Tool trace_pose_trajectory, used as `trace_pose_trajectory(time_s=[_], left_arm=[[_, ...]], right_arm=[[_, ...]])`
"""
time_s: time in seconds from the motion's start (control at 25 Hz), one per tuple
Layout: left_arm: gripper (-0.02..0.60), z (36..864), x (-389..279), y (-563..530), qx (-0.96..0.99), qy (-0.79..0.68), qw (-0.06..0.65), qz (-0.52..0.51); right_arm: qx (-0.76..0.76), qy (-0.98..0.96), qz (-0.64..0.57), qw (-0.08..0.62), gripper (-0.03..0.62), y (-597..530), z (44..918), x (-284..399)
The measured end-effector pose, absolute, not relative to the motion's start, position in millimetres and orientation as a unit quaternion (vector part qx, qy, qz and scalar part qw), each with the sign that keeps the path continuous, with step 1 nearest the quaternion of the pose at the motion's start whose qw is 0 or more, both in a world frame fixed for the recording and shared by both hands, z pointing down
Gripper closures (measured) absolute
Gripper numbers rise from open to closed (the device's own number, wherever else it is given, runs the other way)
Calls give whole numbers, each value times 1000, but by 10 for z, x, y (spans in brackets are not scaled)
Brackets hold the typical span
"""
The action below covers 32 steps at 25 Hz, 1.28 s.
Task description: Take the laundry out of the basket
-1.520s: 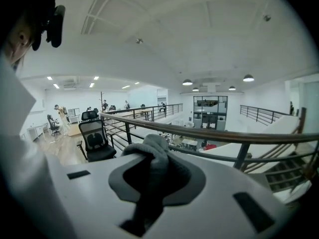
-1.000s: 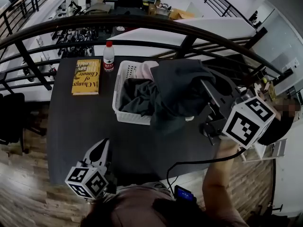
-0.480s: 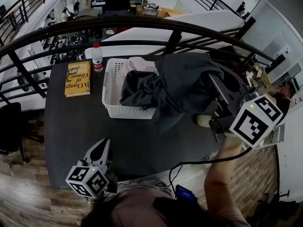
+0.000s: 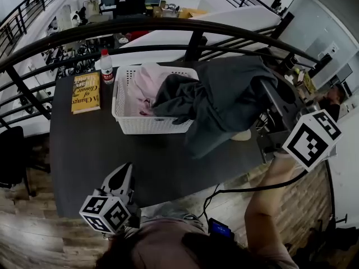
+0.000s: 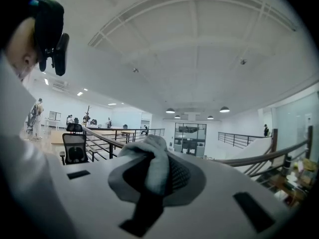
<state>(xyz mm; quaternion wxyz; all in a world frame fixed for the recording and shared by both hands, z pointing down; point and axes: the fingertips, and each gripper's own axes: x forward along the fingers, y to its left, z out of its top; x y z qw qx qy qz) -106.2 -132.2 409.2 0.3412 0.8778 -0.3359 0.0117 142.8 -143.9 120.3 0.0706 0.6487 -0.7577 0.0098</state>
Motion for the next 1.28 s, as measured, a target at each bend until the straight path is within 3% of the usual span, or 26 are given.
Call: trace_pose_trajectory(time_s=[1.28], left_arm=[[583,4124,-622,-225,897,-272,346,44]], right_arm=[[724,-684,42,73,539,-43,1458,2109]])
